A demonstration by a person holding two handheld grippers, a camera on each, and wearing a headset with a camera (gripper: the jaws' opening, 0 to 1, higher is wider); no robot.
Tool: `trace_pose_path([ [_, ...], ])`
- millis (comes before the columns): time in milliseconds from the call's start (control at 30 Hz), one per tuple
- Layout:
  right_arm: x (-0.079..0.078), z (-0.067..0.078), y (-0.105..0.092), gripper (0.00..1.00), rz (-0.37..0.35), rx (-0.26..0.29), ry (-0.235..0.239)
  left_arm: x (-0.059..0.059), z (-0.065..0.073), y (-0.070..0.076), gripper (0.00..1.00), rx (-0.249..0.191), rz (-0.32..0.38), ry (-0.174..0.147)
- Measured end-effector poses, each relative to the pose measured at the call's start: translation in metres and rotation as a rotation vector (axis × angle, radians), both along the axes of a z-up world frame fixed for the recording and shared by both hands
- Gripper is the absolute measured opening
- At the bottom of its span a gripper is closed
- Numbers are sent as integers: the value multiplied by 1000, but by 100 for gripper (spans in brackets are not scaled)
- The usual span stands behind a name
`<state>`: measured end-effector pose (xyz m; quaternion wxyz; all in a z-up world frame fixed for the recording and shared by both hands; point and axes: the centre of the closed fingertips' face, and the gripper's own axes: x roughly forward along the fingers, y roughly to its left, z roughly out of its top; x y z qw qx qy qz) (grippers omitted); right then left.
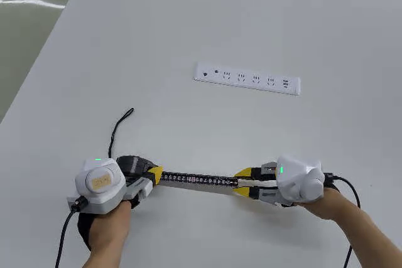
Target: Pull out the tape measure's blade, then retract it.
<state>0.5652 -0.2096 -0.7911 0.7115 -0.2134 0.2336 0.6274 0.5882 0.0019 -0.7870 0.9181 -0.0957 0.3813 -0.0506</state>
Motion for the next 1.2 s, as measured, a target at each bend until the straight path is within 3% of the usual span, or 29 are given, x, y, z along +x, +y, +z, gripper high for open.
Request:
trace_pose_path([
  [1200, 3, -3, 21, 14, 17, 17, 0, 1, -1, 1, 61, -5, 0, -1],
])
